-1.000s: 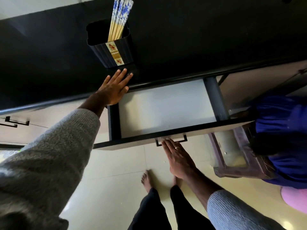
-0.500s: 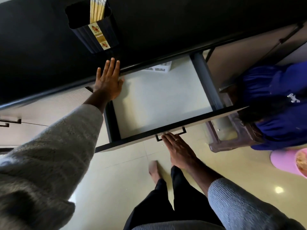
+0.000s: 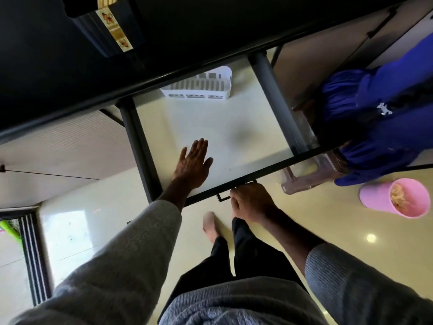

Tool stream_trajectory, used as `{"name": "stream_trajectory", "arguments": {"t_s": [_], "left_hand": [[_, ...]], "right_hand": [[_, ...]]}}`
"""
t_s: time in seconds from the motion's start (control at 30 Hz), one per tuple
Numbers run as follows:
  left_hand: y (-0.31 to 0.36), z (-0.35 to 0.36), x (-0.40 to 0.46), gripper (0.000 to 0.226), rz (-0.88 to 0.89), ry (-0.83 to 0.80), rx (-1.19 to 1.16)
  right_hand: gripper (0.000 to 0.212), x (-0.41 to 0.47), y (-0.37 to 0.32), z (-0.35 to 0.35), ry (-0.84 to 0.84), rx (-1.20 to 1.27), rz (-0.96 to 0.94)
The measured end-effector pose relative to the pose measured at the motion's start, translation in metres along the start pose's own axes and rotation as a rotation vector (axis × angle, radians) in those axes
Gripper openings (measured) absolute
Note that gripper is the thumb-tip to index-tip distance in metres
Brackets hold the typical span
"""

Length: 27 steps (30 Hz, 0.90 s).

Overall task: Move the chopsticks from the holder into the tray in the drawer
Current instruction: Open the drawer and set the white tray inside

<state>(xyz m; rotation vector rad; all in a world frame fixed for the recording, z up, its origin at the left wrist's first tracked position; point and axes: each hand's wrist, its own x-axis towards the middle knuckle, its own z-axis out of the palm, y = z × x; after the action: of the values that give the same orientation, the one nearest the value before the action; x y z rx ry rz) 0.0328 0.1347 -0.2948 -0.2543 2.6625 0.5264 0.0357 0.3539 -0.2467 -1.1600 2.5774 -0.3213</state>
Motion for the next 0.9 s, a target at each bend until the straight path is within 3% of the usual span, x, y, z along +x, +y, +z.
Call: {"name": "stream_trajectory", "arguments": {"t_s": [0.1,0.2,0.5,0.7,0.77,0.9], "left_hand": [[0.001,-0.003,0.003,0.063,0.023,0.011,-0.004],[0.003,-0.008,0.004,0.063,0.02,0.01,0.009],[0.003,-0.045,0.023,0.067,0.034,0.083,0.018],[-0.011,-0.079,0.062,0.068,-0.057,0.115,0.033],[-0.019,-0.088,0.077,0.06,-0.176,0.161,-0.104],[-0.054,-0.096,0.116,0.026,-0.559,0.381,-0.635]], "right_hand": [[0.021,0.007,-0.009,-0.011,0.133,0.199,0.109],[0.02,0.034,-0.012,-0.023,0.241,0.245,0.136],[0.028,0.112,0.03,-0.034,0.256,0.022,0.087],[0.03,0.17,0.058,-0.05,0.236,0.081,0.152],[0.025,0.192,0.07,-0.052,0.249,0.221,0.301],[0.018,0.23,0.102,-0.055,0.235,0.384,0.56]]}}
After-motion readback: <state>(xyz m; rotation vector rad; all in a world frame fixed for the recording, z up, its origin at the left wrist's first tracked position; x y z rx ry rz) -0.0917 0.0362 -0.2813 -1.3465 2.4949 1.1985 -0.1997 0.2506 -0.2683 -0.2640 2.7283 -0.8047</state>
